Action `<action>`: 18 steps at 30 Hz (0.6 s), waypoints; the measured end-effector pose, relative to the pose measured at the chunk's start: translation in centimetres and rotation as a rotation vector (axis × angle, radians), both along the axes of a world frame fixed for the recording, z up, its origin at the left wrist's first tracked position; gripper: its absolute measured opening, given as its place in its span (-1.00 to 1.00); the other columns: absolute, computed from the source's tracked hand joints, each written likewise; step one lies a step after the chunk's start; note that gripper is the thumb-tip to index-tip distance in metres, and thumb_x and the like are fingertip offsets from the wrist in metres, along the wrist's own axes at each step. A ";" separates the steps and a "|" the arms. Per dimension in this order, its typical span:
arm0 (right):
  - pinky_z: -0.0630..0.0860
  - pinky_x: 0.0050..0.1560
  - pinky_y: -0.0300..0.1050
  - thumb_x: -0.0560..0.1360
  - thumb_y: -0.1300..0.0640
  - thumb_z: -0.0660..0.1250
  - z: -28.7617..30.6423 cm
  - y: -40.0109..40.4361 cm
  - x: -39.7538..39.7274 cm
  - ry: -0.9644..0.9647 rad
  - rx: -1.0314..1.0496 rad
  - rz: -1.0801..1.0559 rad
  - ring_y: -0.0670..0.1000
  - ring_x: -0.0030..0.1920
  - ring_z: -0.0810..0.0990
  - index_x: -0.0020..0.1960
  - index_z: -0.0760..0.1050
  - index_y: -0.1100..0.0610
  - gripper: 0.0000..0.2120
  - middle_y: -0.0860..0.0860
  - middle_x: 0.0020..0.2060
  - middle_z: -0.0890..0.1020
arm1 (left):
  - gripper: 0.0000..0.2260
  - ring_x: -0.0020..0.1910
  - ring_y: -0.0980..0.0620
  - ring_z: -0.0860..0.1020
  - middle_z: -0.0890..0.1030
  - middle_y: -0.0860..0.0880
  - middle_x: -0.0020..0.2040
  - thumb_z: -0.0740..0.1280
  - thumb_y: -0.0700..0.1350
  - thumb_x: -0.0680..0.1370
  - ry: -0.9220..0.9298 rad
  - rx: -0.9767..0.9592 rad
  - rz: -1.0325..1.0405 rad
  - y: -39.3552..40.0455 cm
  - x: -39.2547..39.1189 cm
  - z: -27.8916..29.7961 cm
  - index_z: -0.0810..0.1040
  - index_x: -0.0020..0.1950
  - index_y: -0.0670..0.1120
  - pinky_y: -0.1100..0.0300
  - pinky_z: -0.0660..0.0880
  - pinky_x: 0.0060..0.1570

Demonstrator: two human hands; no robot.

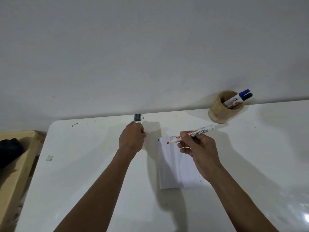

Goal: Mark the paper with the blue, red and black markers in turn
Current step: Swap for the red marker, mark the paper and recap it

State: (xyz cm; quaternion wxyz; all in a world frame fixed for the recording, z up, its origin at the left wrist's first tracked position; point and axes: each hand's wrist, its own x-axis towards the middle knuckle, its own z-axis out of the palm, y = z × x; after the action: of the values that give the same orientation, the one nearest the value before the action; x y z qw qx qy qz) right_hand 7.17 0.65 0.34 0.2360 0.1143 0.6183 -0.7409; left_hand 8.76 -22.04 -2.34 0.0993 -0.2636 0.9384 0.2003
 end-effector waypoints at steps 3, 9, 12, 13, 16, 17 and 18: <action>0.62 -0.14 -0.07 0.57 0.18 0.44 -0.3 0.1 -0.2 -0.006 0.013 0.005 0.05 -0.23 0.69 0.00 0.66 0.30 -0.84 0.12 -0.20 0.76 | -0.88 0.02 -0.15 0.57 0.56 -0.11 0.10 0.35 -0.14 0.55 -0.016 0.024 0.011 0.1 -0.2 0.0 0.61 0.06 -0.13 0.06 0.49 -0.11; 0.66 -0.21 -0.15 0.47 0.28 0.53 -0.4 0.3 0.1 0.053 0.028 -0.012 0.06 -0.23 0.75 -0.03 0.66 0.26 -0.90 0.11 -0.24 0.75 | -0.59 0.28 -0.10 0.46 0.49 -0.05 0.25 0.35 -0.16 0.51 0.175 0.036 0.226 1.0 2.9 1.4 0.39 0.35 -0.05 -0.05 0.52 0.02; 0.67 -0.23 -0.12 0.40 0.36 0.57 -0.6 0.0 0.1 0.120 0.033 -0.005 0.07 -0.24 0.75 -0.13 0.63 0.26 -0.87 0.11 -0.28 0.73 | -0.69 0.19 -0.11 0.52 0.53 -0.05 0.18 0.37 -0.11 0.53 0.436 0.028 0.139 3.3 6.1 0.8 0.45 0.26 -0.04 -0.03 0.55 0.04; 0.67 -0.23 -0.11 0.40 0.37 0.57 -0.8 -0.1 0.1 0.152 0.038 0.005 0.08 -0.24 0.74 -0.16 0.62 0.25 -0.86 0.11 -0.28 0.73 | -0.71 0.18 -0.12 0.53 0.55 -0.06 0.18 0.36 -0.09 0.54 0.463 0.024 0.056 4.0 7.0 0.1 0.47 0.25 -0.05 -0.02 0.54 0.08; 0.67 -0.22 -0.10 0.42 0.37 0.56 -1.6 -0.7 0.0 0.206 0.069 0.052 0.08 -0.20 0.74 -0.14 0.62 0.24 -0.87 0.07 -0.26 0.72 | -0.67 0.30 -0.10 0.49 0.54 -0.06 0.31 0.28 0.01 0.58 0.403 0.006 -0.142 5.2 8.8 -2.4 0.47 0.32 -0.04 -0.02 0.45 0.26; 0.68 -0.20 -0.09 0.43 0.37 0.55 -1.9 -0.8 -0.1 0.231 0.078 0.072 0.08 -0.19 0.73 -0.11 0.63 0.26 -0.88 0.06 -0.24 0.72 | -0.65 0.36 -0.08 0.45 0.52 -0.05 0.36 0.24 0.04 0.59 0.373 -0.007 -0.187 5.5 9.1 -3.1 0.46 0.35 -0.03 -0.03 0.40 0.34; 0.69 -0.18 -0.06 0.43 0.37 0.55 -2.3 -0.9 -0.2 0.263 0.089 0.097 0.09 -0.19 0.73 -0.09 0.64 0.28 -0.89 0.06 -0.22 0.73 | -0.63 0.42 -0.07 0.41 0.48 -0.03 0.41 0.19 0.08 0.61 0.344 -0.023 -0.221 5.7 9.4 -3.6 0.44 0.39 0.00 -0.07 0.34 0.41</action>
State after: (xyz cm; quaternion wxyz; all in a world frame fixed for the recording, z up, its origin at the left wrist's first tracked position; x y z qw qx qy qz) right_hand 7.00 -0.27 -1.94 0.1831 -0.0032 0.6809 -0.7091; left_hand 18.18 -16.31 -5.98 -0.0439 -0.1221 0.9670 0.2194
